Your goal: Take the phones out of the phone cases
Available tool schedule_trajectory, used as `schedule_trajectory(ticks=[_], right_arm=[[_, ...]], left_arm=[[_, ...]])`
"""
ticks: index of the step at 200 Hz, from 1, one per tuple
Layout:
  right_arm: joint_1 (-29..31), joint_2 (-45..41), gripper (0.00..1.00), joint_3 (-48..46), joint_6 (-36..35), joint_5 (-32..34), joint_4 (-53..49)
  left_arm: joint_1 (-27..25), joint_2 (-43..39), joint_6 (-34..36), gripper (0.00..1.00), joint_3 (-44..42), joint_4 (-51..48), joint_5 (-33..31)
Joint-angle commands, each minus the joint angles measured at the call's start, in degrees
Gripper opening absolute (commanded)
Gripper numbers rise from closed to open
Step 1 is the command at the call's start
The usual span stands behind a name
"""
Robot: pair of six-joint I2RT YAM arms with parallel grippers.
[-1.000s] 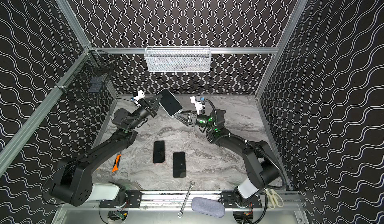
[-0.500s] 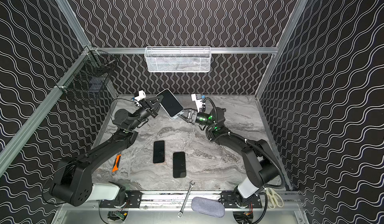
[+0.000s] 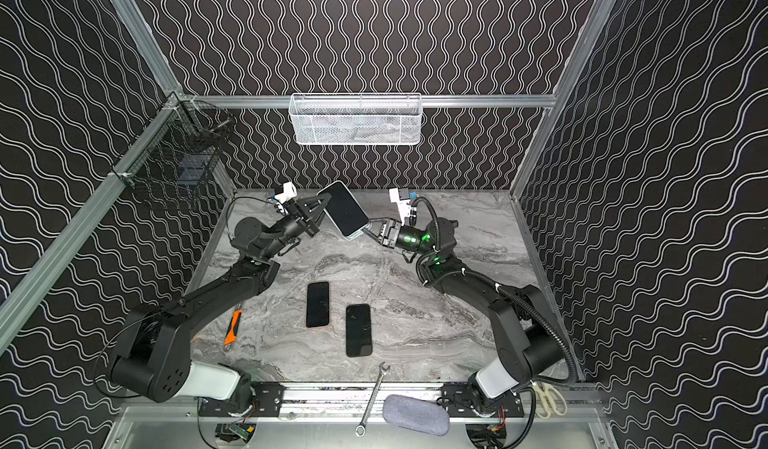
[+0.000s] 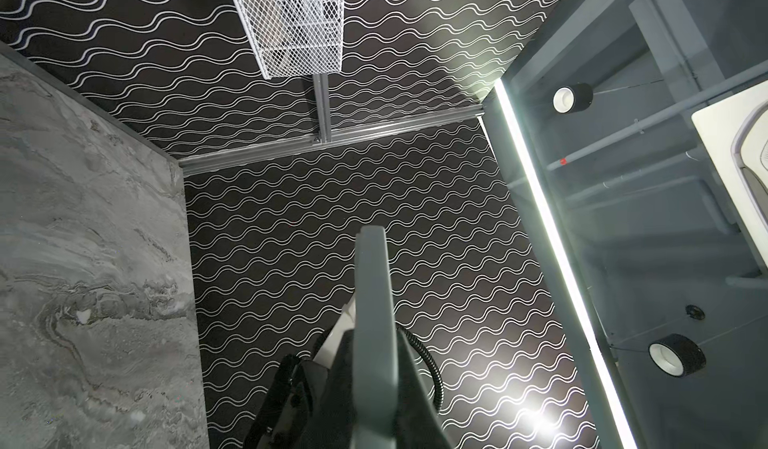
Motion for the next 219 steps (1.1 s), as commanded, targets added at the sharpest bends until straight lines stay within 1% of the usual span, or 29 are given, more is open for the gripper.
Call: schedule_trajectory(ticks=[1,44,65,102,175,198,219], right_arm=[[0.1,0.1,0.21,-0.6,4.3,1.3,7.7],[0.2,1.4,0.14,-2.2,9.8,2.6,12.6],[0.1,2.8,0.11,-2.5,13.9,3.1,16.6],[0.2,5.9,0.07,-2.6,21.1,4.2,24.5],[0.2,6.9,0.05,-2.8,24.2,5.5,26.6],[0.2,7.3,0.05,-3.1,24.7,5.9,27.4],[0.0,7.7,0.05,-3.3,25.5,6.3,28.6]], left_arm=[[0.0,0.6,1.5,0.0,0.2,1.7,0.4],[-0.1,1.9,2.8,0.0,0.6,1.7,0.6],[0.0,2.7,3.1,0.03,1.0,1.7,1.0],[-0.2,3.6,3.2,0.12,1.1,1.7,1.1],[-0.1,4.8,3.5,0.28,2.0,1.7,1.1],[-0.2,4.8,3.6,0.3,2.2,1.7,1.4],[-0.2,4.3,3.3,0.41,2.1,1.7,1.2]])
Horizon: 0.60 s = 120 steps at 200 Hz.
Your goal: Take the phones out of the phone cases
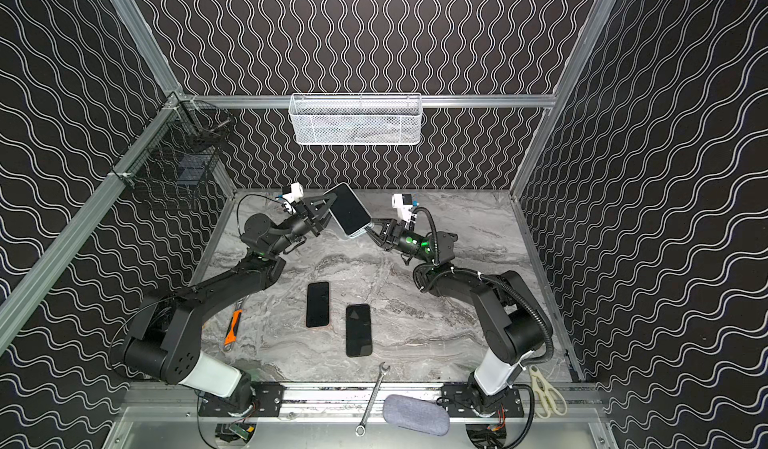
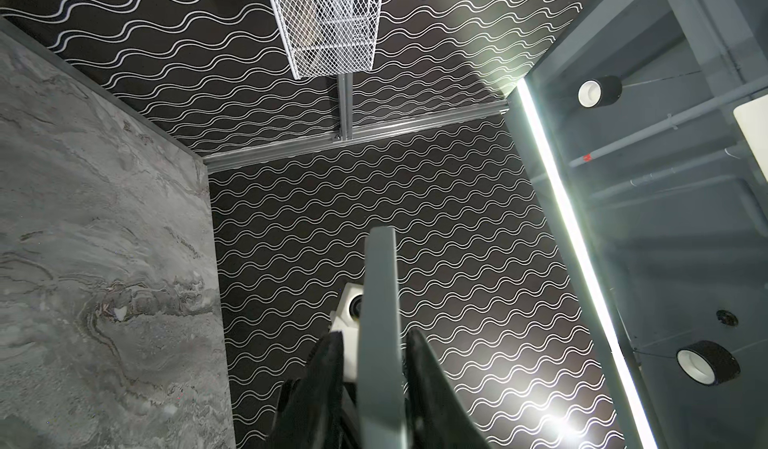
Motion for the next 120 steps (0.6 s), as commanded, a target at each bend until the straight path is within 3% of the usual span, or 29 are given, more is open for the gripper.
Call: schedule_trajectory(ticks=[1,120], right_arm=[[-0.1,0.4,0.05,0.0,1.9,1.7,8.2],[-0.3,-0.8,0.05,-1.3,1.0,4.6,7.4]], left_arm=[[-0.1,-0.4,1.1,0.41,0.4,1.0,0.2],[-0.1,-2.3,0.4,0.81,-2.3,0.7,-0.7]])
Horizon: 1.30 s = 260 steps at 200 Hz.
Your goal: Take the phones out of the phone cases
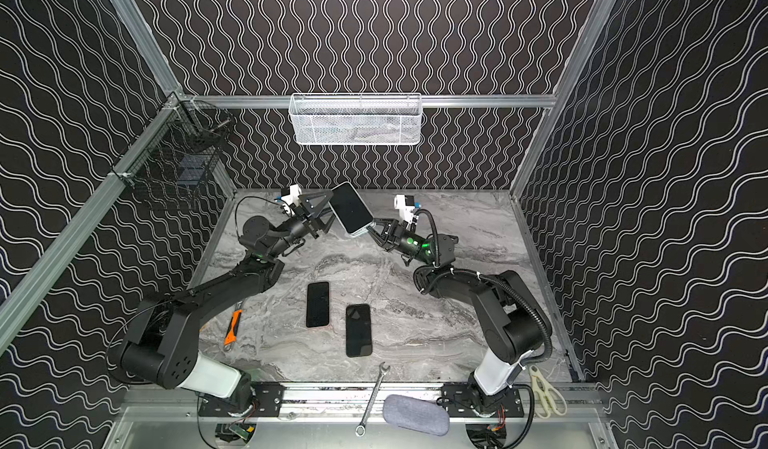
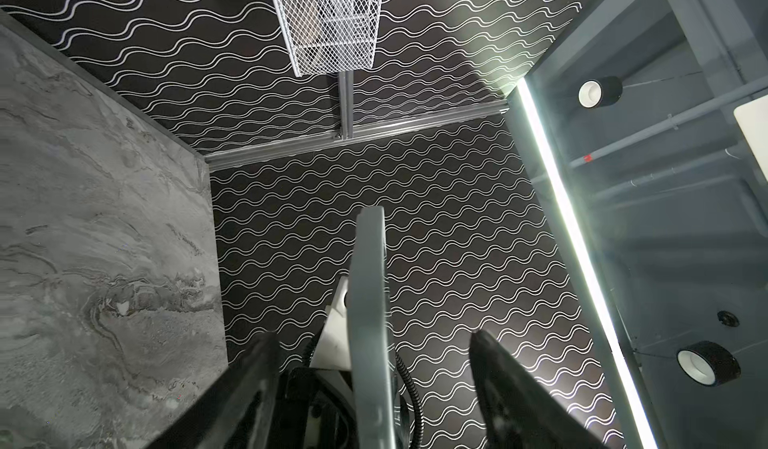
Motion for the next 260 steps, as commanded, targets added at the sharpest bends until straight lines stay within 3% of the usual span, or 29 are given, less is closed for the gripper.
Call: schedule_trajectory(ticks=[1,43,60,118,184,260], right_arm=[[-0.1,-0.8,0.04,-0.2,0.2,2.3,5.6],[-0.1,-0.6,0.04,-0.3,-0.5,4.4,5.3],[-0.1,-0.8,0.04,-0.3,-1.6,5.4,4.5],[-0.2,-2.7,0.03,-1.7,-7.8,12.2,-1.0],[0.2,-4.3,0.03,-3.4,-14.8,19.5,-4.9],[0.8,-3.2,0.03,-5.3,-15.8,22.3,-1.7]], left_arm=[[-0.1,-0.7,0.3,0.81,-0.5,1.0,-0.4],[-0.4,-3.7,-0.2,0.92,-2.5,-1.7,-1.5],[-0.7,-7.5,2.1,0.99,-2.6,-8.9,-2.1],[-3.3,-19.1,5.0,0.99,-1.8,-31.4,-6.2],[-10.4,-19.2,0.9,0.99,0.6,-32.3,-8.3],[-14.9,-15.5,0.5,0.99,3.5,-32.1,-10.4]])
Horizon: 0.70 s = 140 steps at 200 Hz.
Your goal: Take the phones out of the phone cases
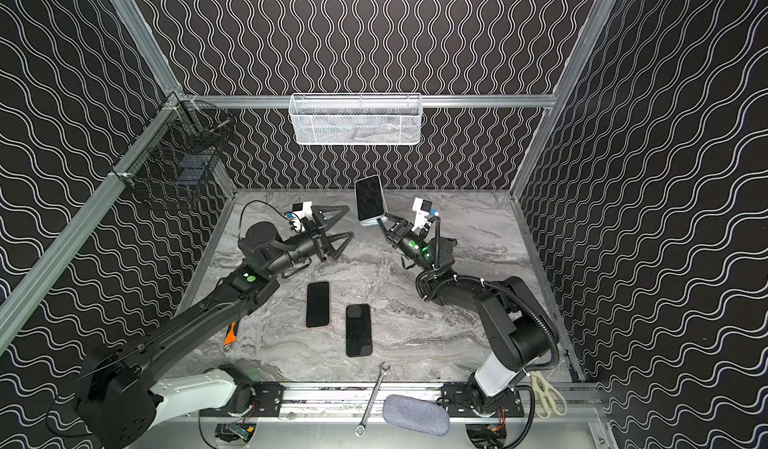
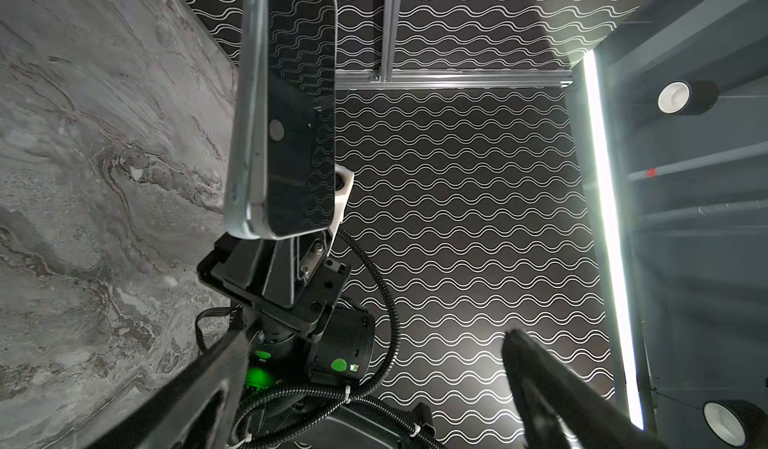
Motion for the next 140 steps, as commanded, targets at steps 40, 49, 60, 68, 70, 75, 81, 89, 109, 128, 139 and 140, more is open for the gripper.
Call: schedule_trajectory(ticks=[40,49,60,68,70,75,81,89,109,128,139,140], right_arm=[[1.0,-2.2,0.03,-1.3,-3.0,2.8,4.4],[1.2,-2.3,0.03,-1.4,-3.0,3.0,4.5],[1.5,-2.3,0.03,-1.7,-2.7,3.2,5.0],[1.7,-2.4,0.03,-1.8,-2.6,3.2,5.2],[1.8,-2.4,0.03,-1.8,-2.6,3.2,5.2],[1.8,-2.5,0.03,-1.9,-2.6,3.2,5.0],[2.0,-2.6,0.03,-1.9,-2.8,3.3,4.8],[2.2,-2.8,0.03,-1.9,-3.1,3.3,4.6],[2.6,-3.2,0.03,-2.0,-3.4,3.4,4.2],[2.9,-3.2,0.03,-2.1,-3.3,3.4,4.3],[3.0,-3.2,0.03,-2.1,-3.2,3.4,4.5],[3.0,-3.2,0.03,-2.1,-3.2,3.4,4.5]], left_arm=[[-1.3,2.4,-0.2,0.99,2.1,0.7,-1.4],[-1.3,2.7,-0.3,0.99,2.1,0.7,-1.5],[-1.3,3.0,-0.4,0.99,2.3,0.8,-1.4],[-1.3,3.2,-0.6,0.99,2.4,1.0,-1.3],[-1.3,3.3,-0.6,0.99,2.4,1.1,-1.2],[-1.3,3.3,-0.5,0.99,2.6,1.3,-1.1],[-1.3,3.4,-0.6,0.99,2.8,1.4,-1.0],[-1.3,3.4,-0.6,0.99,2.9,1.6,-1.0],[-1.4,3.6,-0.7,0.99,3.0,1.8,-1.0],[-1.3,3.9,-1.0,0.99,2.8,2.1,-0.8],[-1.3,4.1,-1.2,0.99,2.6,2.4,-0.7],[-1.3,4.1,-1.2,0.99,2.6,2.4,-0.7]])
